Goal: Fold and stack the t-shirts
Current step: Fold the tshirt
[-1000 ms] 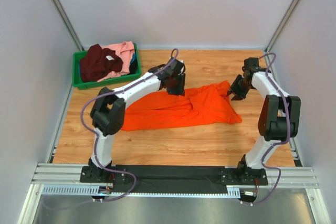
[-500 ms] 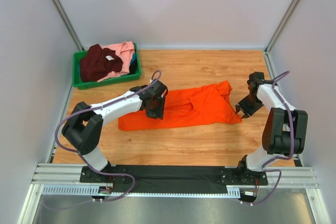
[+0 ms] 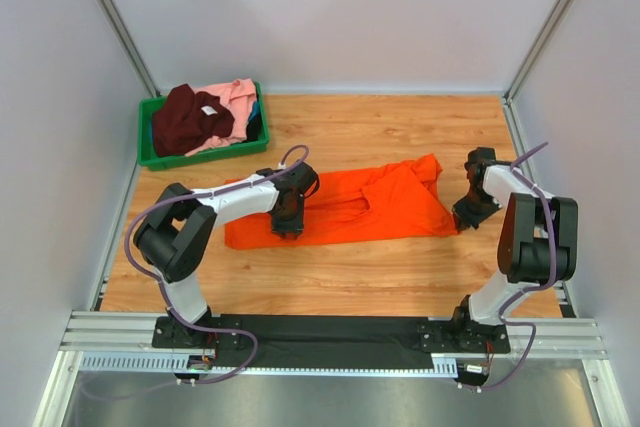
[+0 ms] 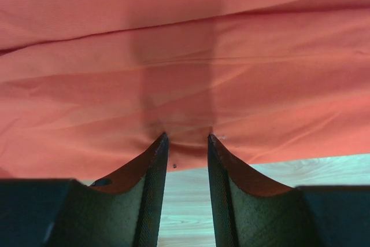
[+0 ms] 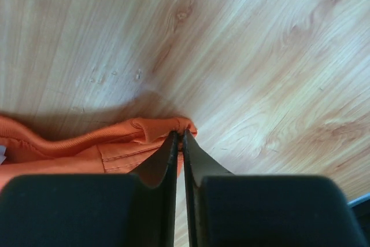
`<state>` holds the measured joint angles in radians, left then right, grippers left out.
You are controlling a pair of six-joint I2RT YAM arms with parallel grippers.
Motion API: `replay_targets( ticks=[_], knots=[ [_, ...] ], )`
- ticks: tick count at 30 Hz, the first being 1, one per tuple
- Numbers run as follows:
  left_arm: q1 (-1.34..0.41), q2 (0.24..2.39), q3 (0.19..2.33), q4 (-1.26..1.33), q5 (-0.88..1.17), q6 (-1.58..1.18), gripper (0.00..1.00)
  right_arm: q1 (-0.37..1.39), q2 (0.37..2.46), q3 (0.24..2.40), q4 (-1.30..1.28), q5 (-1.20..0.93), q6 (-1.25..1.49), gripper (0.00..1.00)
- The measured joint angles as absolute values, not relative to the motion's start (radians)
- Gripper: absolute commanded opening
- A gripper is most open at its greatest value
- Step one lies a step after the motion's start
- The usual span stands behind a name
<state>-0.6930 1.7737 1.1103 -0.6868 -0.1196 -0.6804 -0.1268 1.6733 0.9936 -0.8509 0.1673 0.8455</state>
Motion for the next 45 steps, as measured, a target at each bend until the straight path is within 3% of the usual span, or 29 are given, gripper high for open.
replay_targets(
  ticks=[13,25,37,45],
  knots=[
    [-0.660,1.755,1.083,-0.677,-0.115,-0.735,0.40,-0.126,1.676,0.997,-0.772,0.223,0.735,0.00],
    [-0.654,1.705,1.074,-0.720,0.028,-0.742,0.44,-0.128,1.705,1.034,-0.709,0.219,0.601,0.00],
    [-0.653,1.591,1.179,-0.829,-0.006,-0.693,0.45,-0.161,1.961,1.362,-0.673,0.192,0.478,0.01],
    [-0.631,1.571,1.190,-0.845,-0.047,-0.615,0.47,-0.189,2.292,1.865,-0.675,0.102,0.383,0.05]
  ],
)
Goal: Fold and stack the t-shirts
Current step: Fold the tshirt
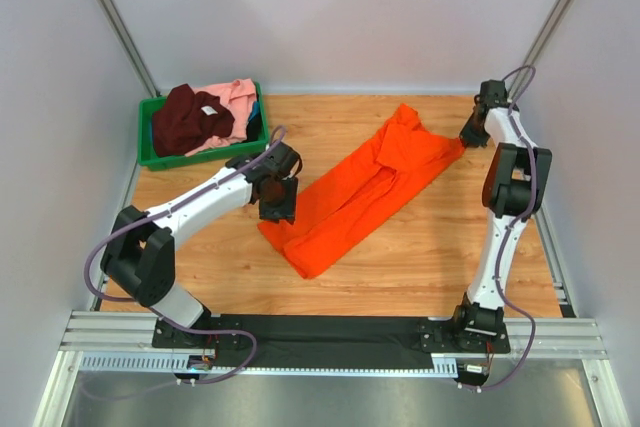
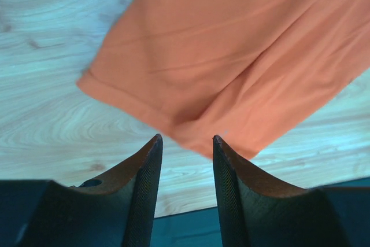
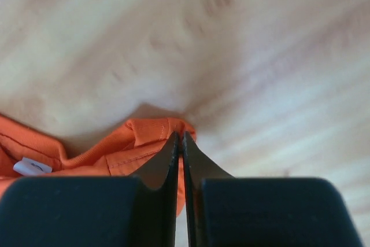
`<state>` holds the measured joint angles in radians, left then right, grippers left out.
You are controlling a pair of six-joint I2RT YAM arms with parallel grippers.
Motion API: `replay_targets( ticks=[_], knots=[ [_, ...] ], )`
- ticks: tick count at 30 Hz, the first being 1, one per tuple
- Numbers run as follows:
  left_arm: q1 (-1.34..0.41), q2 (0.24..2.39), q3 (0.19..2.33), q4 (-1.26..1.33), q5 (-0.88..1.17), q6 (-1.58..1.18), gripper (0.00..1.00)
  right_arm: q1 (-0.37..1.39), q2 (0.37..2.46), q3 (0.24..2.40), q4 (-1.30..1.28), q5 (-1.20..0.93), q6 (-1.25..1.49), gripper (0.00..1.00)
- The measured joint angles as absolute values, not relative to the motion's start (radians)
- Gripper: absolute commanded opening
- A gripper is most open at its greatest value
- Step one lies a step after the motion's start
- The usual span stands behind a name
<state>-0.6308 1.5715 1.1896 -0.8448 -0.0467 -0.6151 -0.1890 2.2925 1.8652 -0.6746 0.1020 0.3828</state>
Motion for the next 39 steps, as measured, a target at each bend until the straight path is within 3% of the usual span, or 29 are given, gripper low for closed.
replay_targets(
  ticks=[3,5,7,12,21,32,36,39],
  knots=[
    [-0.627,1.543,1.134,-0.788,0.025,-0.585,0.47,-0.202,2.436,2.114,-0.701,0.035,0.360,0.18],
    [-0.641,1.534,1.105,-0.755,0.080,-0.569,0.46,-0.208,2.467,2.183,-0.712,-0.009,0.353,0.34],
    [-0.665,1.541,1.100,-0.735,0.110,-0.557,0.45,-0.213,2.457,2.189,-0.722,-0.056,0.359,0.45],
    [-0.707,1.577,1.107,-0.692,0.160,-0.543,0.44,-0.215,2.296,2.006,-0.721,-0.130,0.401,0.56],
    [-0.720,1.596,1.072,-0.633,0.175,-0.543,0.44,-0.167,1.848,1.512,-0.720,-0.222,0.520,0.57],
    [-0.721,1.710,1.071,-0.619,0.157,-0.498,0.41,0.137,1.525,0.897,-0.652,-0.316,0.622,0.53],
    [-0.720,1.710,1.071,-0.621,0.136,-0.489,0.16,0.257,1.394,0.779,-0.600,-0.317,0.703,0.52],
    [-0.720,1.710,1.068,-0.625,0.124,-0.487,0.03,0.350,1.325,0.723,-0.543,-0.316,0.776,0.52]
  ],
)
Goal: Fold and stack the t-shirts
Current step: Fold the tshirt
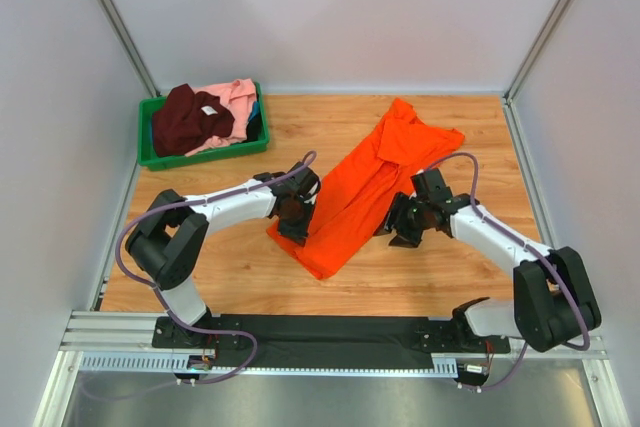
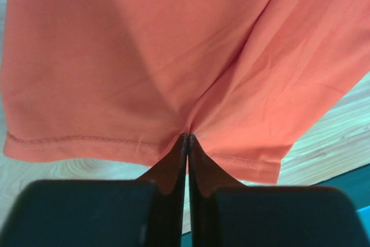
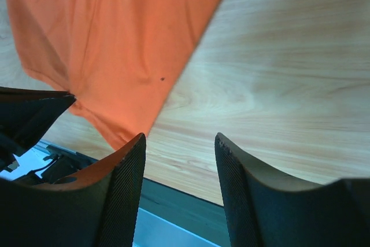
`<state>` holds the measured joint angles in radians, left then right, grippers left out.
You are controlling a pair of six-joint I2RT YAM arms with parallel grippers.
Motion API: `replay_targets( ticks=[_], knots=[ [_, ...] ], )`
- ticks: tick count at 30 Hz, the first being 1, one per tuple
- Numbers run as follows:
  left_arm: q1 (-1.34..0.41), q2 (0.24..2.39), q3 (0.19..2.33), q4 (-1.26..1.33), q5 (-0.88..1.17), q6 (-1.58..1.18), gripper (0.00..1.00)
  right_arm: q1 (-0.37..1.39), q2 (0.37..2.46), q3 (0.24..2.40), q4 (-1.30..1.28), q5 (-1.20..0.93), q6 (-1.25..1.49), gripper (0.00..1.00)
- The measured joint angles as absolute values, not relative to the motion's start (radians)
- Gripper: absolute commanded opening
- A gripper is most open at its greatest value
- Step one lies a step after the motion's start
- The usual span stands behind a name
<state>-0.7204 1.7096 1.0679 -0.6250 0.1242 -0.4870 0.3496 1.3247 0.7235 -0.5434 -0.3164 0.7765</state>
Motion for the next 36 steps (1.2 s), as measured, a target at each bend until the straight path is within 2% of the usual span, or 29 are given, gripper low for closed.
replay_targets(
  ticks=[2,12,21,25,29,36],
  knots=[
    [-0.720,1.709,1.068,-0.632,0.120,-0.489,0.00,0.400,1.319,0.717,-0.517,-0.313,0.817,0.53],
    [-0.720,1.708,1.069,-0.672,0.104,-0.515,0.00,0.737,1.409,0.724,-0.391,-0.210,1.043,0.54],
    [-0.720,1.734,1.070,-0.673,0.112,-0.534,0.00,0.892,1.589,0.809,-0.334,-0.171,1.164,0.51],
    [-0.720,1.740,1.070,-0.673,0.114,-0.537,0.00,0.924,1.604,0.824,-0.333,-0.155,1.188,0.50],
    [-0.720,1.742,1.070,-0.673,0.115,-0.541,0.00,0.949,1.605,0.824,-0.331,-0.141,1.211,0.42],
    [-0.720,1.745,1.070,-0.673,0.114,-0.553,0.01,1.014,1.622,0.817,-0.356,-0.105,1.243,0.20]
  ],
)
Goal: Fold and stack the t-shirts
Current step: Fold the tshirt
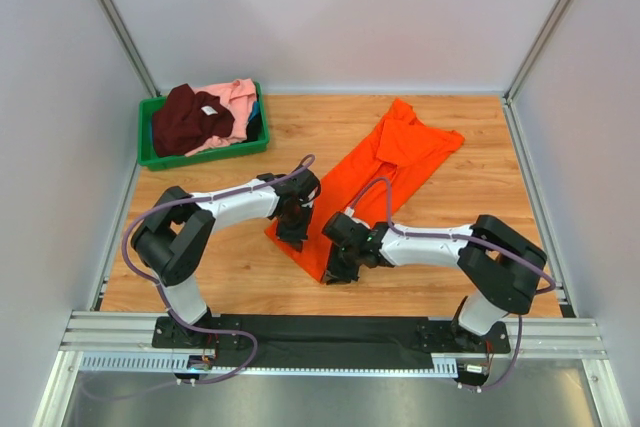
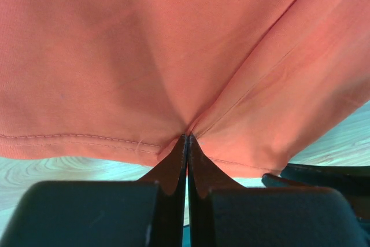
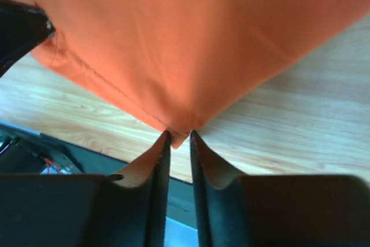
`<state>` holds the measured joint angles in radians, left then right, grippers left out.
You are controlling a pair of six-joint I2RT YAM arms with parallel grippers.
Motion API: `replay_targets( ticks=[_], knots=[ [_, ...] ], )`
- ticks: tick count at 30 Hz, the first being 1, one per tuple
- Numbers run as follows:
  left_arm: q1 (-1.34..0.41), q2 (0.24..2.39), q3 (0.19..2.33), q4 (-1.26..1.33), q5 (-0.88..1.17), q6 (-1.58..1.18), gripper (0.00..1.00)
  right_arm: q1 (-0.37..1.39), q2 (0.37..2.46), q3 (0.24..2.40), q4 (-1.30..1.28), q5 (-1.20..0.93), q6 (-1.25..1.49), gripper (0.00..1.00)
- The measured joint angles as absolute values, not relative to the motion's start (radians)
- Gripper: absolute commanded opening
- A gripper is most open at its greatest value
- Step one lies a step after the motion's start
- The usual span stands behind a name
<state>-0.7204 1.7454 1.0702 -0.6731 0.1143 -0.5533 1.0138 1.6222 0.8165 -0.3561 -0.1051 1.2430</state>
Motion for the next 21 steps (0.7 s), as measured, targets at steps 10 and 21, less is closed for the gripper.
replay_targets(
  ticks=[10,21],
  knots=[
    [-0.720,1.741,1.070,-0.686,0.140,-0.583,0.33,1.020,1.591,0.786,-0.376,-0.020,1.260,0.00],
    [-0.720,1.542,1.102,-0.780,0.145,-0.581,0.43,1.040,1.342,0.570,-0.427,-0.003,1.283,0.00]
  ],
)
